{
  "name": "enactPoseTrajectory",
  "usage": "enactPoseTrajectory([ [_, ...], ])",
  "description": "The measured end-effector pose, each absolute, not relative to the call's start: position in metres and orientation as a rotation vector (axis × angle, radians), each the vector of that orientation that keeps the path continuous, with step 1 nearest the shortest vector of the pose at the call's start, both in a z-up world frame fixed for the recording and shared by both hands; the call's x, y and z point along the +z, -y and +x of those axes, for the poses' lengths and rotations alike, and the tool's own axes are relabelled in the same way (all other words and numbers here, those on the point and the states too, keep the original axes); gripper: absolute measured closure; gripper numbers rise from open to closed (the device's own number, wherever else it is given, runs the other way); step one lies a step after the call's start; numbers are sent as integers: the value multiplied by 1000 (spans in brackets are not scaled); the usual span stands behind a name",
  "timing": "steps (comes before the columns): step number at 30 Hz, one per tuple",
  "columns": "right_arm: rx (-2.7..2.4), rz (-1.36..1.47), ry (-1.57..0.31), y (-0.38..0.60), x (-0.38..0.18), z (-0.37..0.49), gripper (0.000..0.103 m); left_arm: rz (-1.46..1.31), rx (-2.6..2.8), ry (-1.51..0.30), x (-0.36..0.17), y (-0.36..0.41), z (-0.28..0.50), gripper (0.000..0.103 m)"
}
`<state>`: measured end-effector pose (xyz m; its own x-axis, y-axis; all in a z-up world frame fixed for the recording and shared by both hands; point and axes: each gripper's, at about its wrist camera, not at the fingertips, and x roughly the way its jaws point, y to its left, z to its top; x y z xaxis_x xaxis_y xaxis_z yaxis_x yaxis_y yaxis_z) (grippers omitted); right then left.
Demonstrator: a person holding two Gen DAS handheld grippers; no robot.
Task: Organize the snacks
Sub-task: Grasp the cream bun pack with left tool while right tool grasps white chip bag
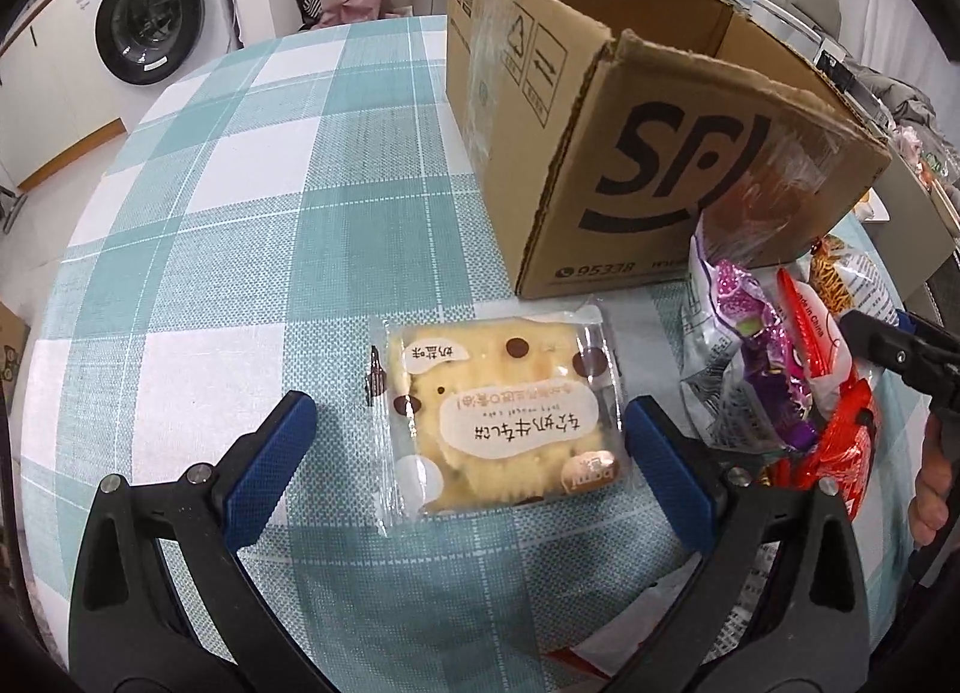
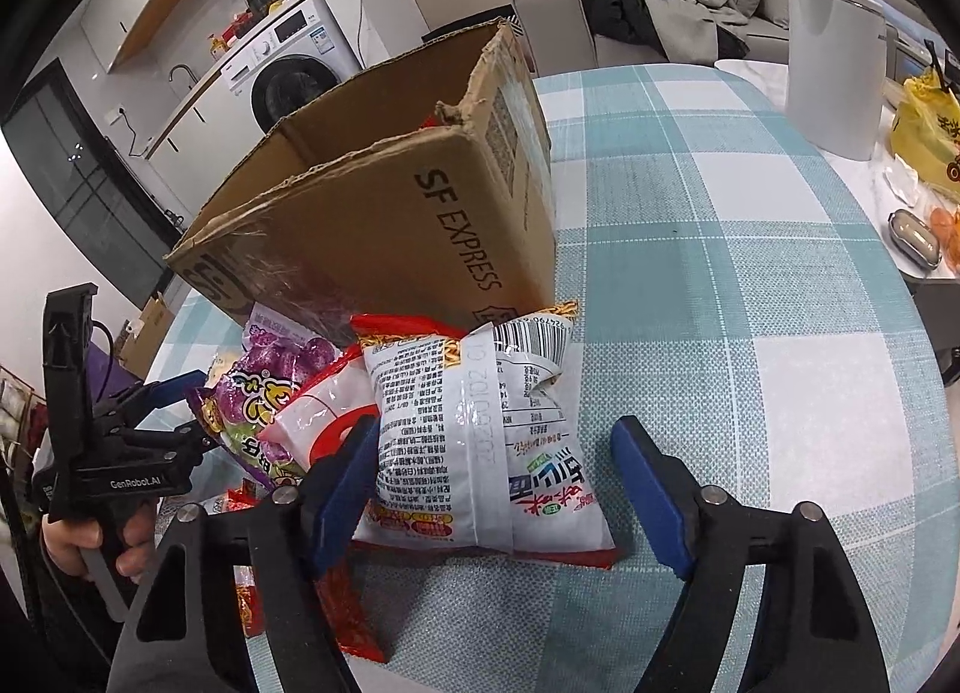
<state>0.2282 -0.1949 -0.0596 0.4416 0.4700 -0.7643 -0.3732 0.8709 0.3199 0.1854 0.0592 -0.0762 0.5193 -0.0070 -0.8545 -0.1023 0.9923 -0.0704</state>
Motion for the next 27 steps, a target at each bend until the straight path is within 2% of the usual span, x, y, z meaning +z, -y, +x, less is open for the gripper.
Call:
enactPoseTrajectory([
  [4,538,106,-970,195,-57,225,35,-103,61,-1032,-78,-60,191,1],
  [7,536,94,-961,194,-55,223,37,-80,65,-1038,-79,-57,193,3],
  [9,536,89,-954,194,-54,222,41,-64,54,-1031,-79,-55,192,9],
  [11,534,88,-950,195,-54,221,43,-55,34,-1014,-75,-52,189,26],
  [14,535,87,-944,196,-53,220,46,-55,21,-1005,-73,-53,189,33],
  [27,535,98,-902,201,-45,215,49,-128,7,-954,-61,-59,173,35],
])
